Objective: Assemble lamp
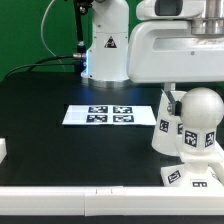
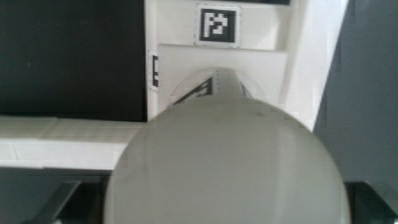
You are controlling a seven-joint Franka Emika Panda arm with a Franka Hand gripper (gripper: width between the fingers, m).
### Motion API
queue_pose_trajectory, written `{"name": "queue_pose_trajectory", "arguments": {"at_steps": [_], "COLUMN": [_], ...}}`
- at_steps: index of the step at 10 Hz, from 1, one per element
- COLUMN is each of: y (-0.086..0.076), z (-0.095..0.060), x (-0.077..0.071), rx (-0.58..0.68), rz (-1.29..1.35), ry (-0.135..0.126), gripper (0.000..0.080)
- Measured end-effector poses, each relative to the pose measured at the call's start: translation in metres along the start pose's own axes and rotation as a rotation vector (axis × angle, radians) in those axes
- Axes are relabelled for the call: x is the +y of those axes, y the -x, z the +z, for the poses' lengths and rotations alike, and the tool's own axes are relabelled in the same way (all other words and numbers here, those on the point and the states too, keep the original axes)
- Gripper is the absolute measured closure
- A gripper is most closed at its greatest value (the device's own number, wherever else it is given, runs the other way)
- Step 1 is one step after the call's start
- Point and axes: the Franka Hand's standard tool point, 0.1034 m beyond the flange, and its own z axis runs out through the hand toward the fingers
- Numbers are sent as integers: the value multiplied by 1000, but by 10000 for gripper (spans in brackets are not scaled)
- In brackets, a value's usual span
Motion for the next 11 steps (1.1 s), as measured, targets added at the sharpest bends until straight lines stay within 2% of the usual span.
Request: {"name": "queue_pose_trajectory", "arguments": {"at_steps": [3, 6, 7, 8, 11], "y": [1, 4, 5, 5, 6], "z": [0, 1, 1, 1, 1], "x": [3, 2, 2, 3, 2], "rx": [2, -33, -46, -56, -62], "rz": [408, 930, 1097, 1196, 1236], "ry": [18, 3, -10, -16, -20], "gripper": [226, 223, 223, 223, 223]}}
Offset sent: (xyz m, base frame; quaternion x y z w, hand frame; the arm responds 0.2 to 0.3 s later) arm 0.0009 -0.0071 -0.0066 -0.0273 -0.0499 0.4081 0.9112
